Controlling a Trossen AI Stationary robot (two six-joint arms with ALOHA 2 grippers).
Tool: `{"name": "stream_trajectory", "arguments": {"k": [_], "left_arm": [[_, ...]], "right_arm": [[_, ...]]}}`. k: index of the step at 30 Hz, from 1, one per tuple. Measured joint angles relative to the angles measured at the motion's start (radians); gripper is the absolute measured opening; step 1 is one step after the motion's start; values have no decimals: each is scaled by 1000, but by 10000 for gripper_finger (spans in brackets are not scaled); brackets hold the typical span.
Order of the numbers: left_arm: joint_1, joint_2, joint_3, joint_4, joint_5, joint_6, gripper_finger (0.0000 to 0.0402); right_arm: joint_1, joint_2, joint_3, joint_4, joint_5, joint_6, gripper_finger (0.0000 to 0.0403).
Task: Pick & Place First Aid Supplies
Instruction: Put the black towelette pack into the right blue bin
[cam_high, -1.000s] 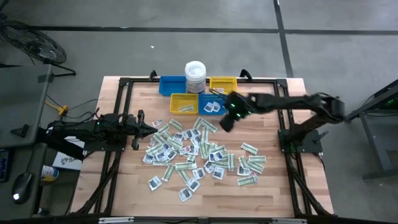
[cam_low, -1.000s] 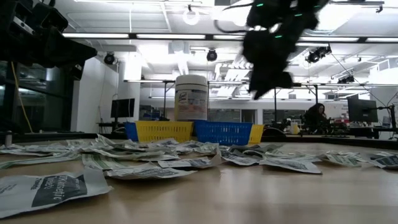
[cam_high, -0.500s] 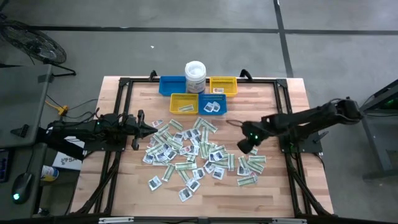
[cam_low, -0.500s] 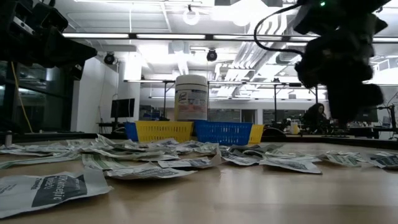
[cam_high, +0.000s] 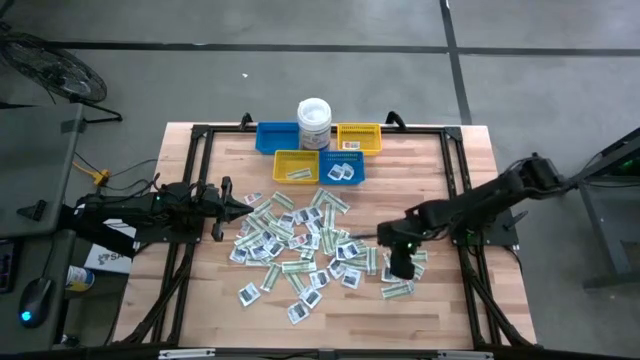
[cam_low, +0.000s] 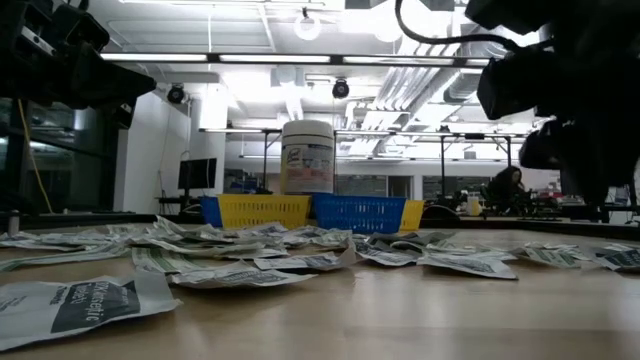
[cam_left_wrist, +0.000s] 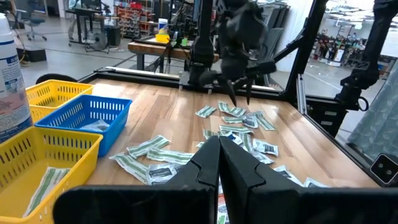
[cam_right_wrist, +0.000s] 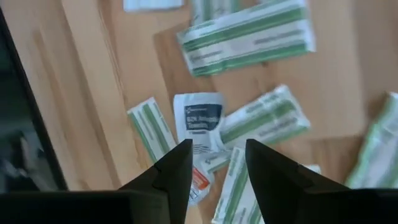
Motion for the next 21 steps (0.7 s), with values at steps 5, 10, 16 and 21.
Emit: {"name": "stream_trajectory", "arguments": {"k": [5,10,16,21], "left_arm": [[0,0,0,0,0,0,7],[0,0,0,0,0,0,7],[0,0,0,0,0,0,7],[0,0,0,0,0,0,7]], "right_arm": [[43,94,43,0,37,-76,140],[67,155,64,0,104,-124,140],[91,185,67,18,161,-171,140],[100,187,66,31,198,-199,140]]}}
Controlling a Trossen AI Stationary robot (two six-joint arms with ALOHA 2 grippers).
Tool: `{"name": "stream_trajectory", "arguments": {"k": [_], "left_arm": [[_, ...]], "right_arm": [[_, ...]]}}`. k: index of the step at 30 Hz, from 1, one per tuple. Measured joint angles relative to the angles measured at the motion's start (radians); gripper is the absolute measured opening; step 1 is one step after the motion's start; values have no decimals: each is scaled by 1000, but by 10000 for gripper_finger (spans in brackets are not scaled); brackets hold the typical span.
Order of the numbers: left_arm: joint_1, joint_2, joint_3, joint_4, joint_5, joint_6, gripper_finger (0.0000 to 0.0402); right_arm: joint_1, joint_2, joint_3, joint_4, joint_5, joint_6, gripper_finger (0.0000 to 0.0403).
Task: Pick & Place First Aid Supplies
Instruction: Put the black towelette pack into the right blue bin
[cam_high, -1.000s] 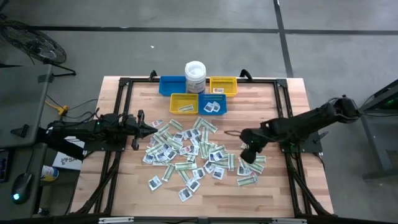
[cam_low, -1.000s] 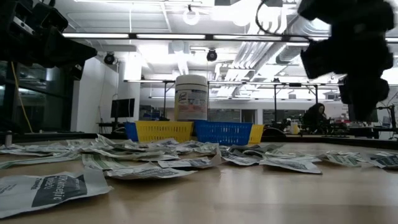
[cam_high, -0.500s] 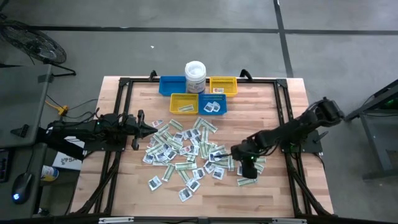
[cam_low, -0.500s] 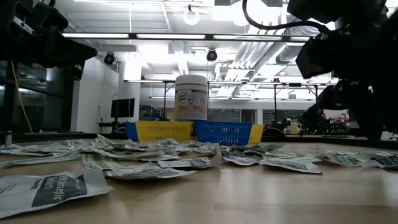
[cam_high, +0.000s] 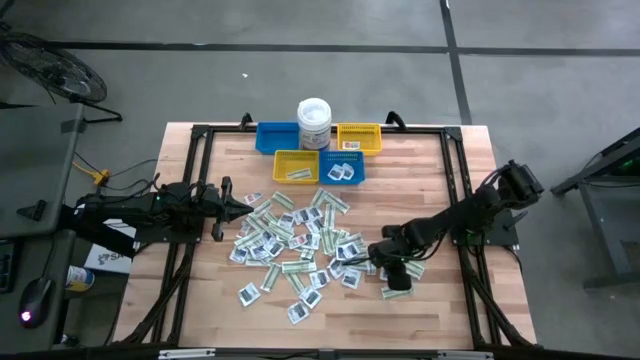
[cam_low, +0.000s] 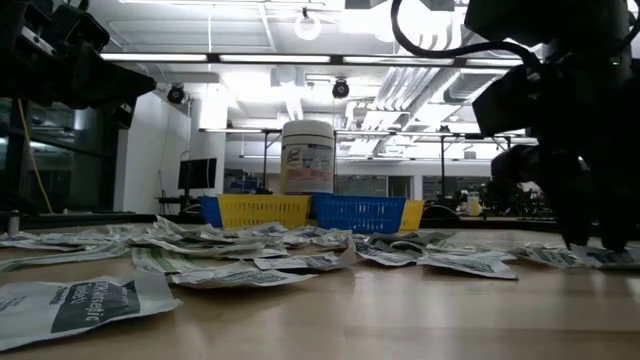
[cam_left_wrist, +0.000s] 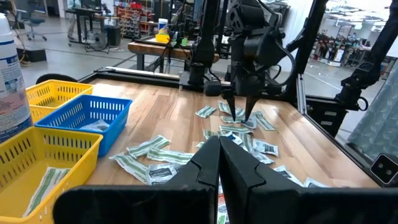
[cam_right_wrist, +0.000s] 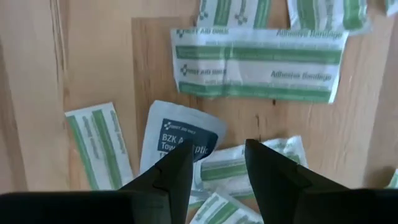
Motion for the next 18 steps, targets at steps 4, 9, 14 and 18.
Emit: {"name": "stream_trajectory", "arguments": {"k": [4,9,14,18], "left_arm": [[0,0,0,0,0,0,7],[0,0,0,0,0,0,7],[0,0,0,0,0,0,7],[0,0,0,0,0,0,7]], "right_arm": [[10,0,0,0,32,-41,140],[10,0,0,2,55,-84,140],[14,6,0,10,128,-154,140],[14,42,3,25,134,-195,140]]}}
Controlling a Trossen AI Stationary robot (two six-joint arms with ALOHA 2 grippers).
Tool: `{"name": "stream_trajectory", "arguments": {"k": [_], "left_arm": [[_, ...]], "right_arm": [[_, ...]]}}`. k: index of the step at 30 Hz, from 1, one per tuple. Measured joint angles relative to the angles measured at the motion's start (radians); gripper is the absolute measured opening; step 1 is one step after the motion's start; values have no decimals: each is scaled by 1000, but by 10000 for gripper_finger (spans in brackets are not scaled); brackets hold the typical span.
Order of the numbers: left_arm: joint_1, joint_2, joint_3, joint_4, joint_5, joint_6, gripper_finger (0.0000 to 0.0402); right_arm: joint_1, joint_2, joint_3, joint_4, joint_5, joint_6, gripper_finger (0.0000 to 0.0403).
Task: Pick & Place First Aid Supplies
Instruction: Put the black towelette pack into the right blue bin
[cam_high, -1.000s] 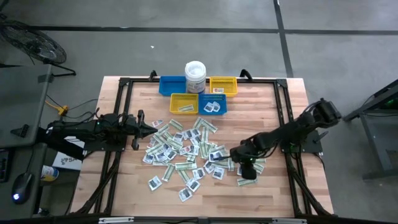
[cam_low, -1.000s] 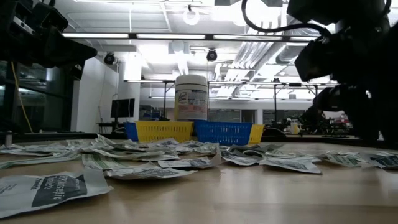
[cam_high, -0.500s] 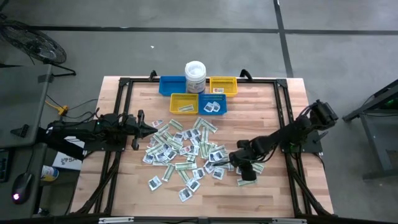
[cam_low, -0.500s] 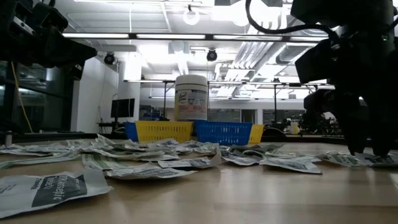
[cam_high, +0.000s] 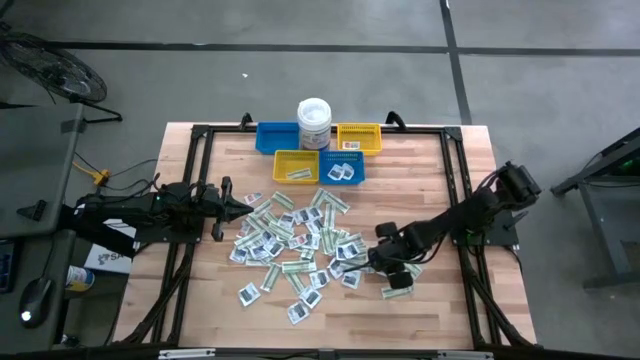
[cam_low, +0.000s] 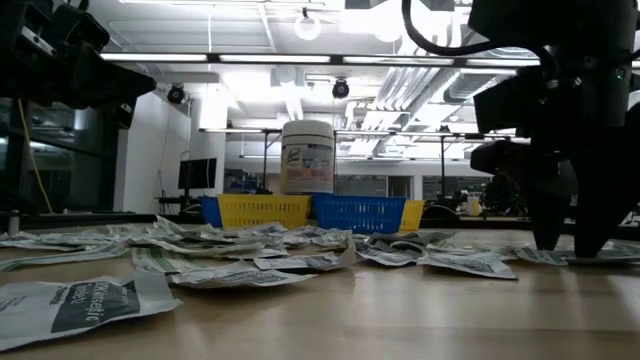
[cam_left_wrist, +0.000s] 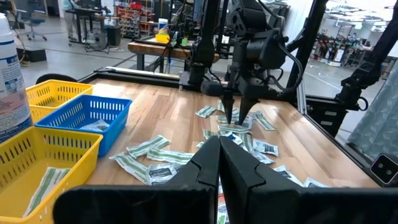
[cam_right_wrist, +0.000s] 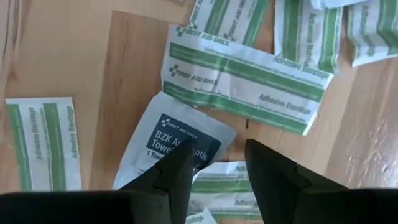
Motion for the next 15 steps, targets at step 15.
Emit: {"name": "stream_trajectory", "arguments": {"k": [15], "left_arm": [[0,0,0,0,0,0,7]], "right_arm": [[-6,47,0,31,12,-68,84]]}}
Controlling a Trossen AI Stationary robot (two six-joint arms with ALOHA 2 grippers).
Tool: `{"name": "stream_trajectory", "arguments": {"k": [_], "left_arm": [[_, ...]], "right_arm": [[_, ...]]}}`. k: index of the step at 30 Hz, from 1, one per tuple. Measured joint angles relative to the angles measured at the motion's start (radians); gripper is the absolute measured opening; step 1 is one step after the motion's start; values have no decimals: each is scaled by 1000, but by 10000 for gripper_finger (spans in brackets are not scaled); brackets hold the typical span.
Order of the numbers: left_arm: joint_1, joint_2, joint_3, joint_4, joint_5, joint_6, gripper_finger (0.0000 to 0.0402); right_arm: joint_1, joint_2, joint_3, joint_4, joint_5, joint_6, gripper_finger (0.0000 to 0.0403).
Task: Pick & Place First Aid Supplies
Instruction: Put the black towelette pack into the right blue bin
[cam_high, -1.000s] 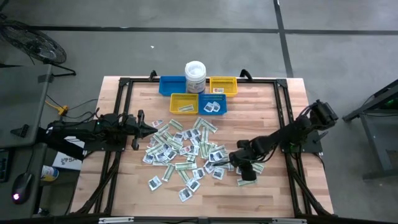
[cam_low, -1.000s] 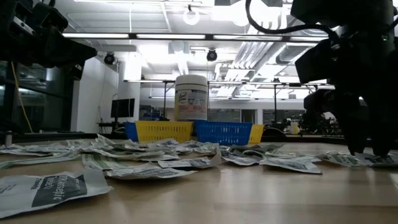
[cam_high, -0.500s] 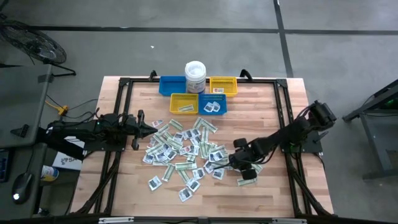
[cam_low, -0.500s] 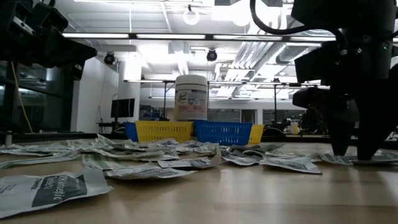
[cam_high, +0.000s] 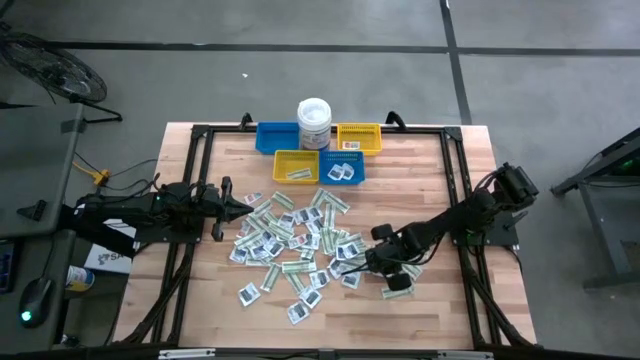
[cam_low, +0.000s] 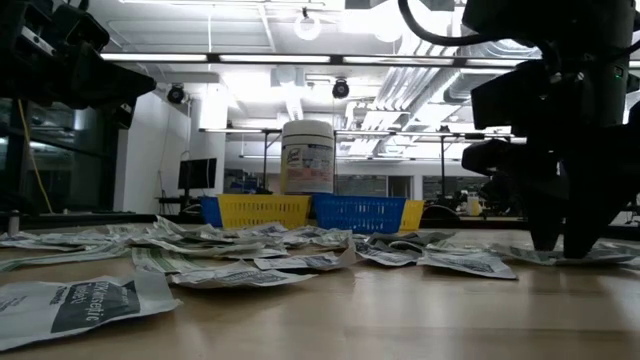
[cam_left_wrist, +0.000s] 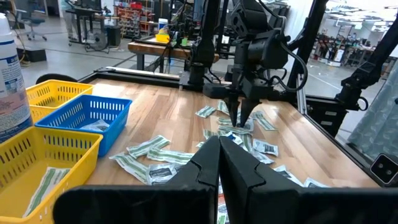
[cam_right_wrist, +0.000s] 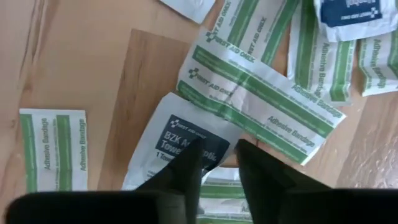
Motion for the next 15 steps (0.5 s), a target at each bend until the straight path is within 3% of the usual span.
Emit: {"name": "stream_trajectory", "arguments": {"k": [7,15], "left_arm": [[0,0,0,0,0,0,7],[0,0,0,0,0,0,7]], "right_arm": [[-1,3,0,6,12,4,8],[-1,-72,-10,-10,29,77,1]]}}
